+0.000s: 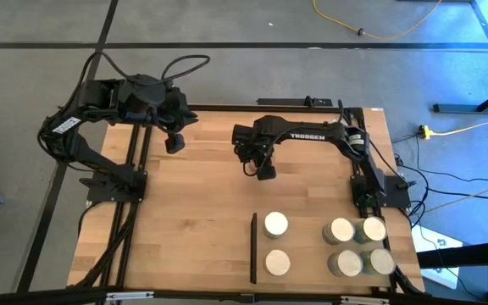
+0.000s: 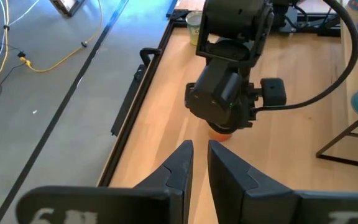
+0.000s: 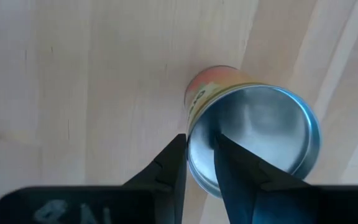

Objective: Pick and place cans onto a shelf
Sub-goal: Put the canned green beans on the shelf

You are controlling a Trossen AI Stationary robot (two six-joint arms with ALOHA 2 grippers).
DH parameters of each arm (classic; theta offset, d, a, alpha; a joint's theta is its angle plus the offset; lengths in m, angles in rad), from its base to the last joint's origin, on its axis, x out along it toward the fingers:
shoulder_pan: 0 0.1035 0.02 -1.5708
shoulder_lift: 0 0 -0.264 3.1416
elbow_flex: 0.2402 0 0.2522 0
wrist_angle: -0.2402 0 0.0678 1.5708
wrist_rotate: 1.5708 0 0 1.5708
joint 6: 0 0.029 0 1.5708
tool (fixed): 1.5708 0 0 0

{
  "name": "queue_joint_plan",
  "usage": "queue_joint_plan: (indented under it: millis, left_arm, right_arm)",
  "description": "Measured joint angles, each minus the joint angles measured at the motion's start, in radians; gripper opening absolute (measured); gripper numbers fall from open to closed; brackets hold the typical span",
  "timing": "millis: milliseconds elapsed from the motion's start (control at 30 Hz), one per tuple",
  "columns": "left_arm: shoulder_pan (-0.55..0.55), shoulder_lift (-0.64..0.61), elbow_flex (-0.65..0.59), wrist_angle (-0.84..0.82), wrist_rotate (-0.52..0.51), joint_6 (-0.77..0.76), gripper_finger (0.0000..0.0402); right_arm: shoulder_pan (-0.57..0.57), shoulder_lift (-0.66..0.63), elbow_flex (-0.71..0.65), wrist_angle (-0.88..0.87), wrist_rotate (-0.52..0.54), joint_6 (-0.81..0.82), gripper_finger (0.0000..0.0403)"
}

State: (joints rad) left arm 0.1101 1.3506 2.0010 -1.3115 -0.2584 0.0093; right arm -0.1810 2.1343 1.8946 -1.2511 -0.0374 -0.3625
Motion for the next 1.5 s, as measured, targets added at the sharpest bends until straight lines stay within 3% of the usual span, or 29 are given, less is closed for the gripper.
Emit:
queue_joint_plan:
  millis: [233,467,700,867,1267,1500]
  left_arm:
    - [0.0,0.0,0.0,-0.001,-0.012,-0.001,0.0043]
    - [0.0,0.0,0.0,-0.001,-0.013,-0.002,0.0043]
    - [0.0,0.0,0.0,-0.001,-0.013,-0.004,0.0043]
    - [0.0,0.0,0.0,-0.001,-0.013,-0.007,0.0043]
    - [0.0,0.0,0.0,-0.013,-0.014,-0.007,0.0043]
    - [0.0,0.0,-0.001,-0.045,-0.013,-0.007,0.0043]
  right_arm:
    - [-0.001,0.027,0.003,0.006,-0.015,0.03,0.0079]
    - [-0.003,0.035,0.001,0.021,-0.034,0.045,0.001]
    - [-0.003,0.036,0.017,0.01,-0.029,0.045,0.0004]
    - [0.017,0.05,0.089,-0.039,0.02,0.048,0.0002]
    - [0.052,0.046,0.306,-0.205,0.022,0.098,0.0001]
    - [0.076,0.033,0.449,-0.316,0.14,0.145,0.0]
